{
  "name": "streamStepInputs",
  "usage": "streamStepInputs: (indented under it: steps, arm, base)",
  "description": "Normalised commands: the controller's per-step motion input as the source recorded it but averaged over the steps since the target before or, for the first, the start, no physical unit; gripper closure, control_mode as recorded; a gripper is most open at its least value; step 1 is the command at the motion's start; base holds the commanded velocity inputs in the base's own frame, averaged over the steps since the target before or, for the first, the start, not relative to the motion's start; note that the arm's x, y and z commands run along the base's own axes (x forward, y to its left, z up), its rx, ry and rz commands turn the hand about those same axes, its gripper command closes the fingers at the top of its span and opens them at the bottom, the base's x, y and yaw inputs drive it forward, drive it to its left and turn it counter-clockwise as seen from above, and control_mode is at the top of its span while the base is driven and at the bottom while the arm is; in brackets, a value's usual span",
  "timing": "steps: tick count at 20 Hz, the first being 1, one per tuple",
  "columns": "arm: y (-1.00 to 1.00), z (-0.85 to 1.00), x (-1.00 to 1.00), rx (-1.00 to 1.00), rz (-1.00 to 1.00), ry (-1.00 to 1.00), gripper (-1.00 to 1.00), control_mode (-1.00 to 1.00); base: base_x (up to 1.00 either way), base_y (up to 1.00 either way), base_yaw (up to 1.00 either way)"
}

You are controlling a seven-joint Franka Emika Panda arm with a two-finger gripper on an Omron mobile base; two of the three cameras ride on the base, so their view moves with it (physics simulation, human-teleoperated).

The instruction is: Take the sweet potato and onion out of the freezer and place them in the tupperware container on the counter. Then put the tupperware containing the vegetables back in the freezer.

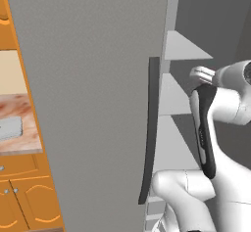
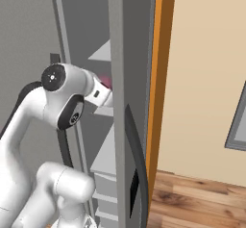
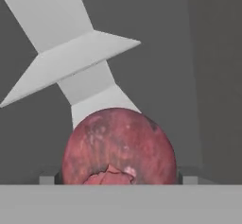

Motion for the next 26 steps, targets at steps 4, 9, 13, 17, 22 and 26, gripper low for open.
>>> streamStepInputs:
  steps: [4, 9, 13, 17, 22, 26]
  arm:
    - [0.34, 0.16, -0.98, 0.00, 0.00, 0.30, 1.00, -1.00]
    - [0.32, 0.00, -0.71, 0.01, 0.00, 0.24, 1.00, -1.00]
    - [0.37, 0.00, -0.42, 0.04, 0.02, 0.23, 1.00, -1.00]
    - [0.40, 0.00, -0.25, 0.05, 0.06, 0.15, 1.00, -1.00]
    - [0.32, -0.02, -0.13, 0.03, 0.11, 0.05, 1.00, -1.00]
    - [0.11, 0.00, -0.13, 0.00, 0.02, 0.00, 1.00, 1.00]
  base:
    - [0.00, 0.00, 0.00]
    - [0.00, 0.00, 0.00]
    - [0.00, 0.00, 0.00]
    - [0.00, 0.00, 0.00]
    - [0.00, 0.00, 0.00]
    - [-0.71, 0.59, 0.04]
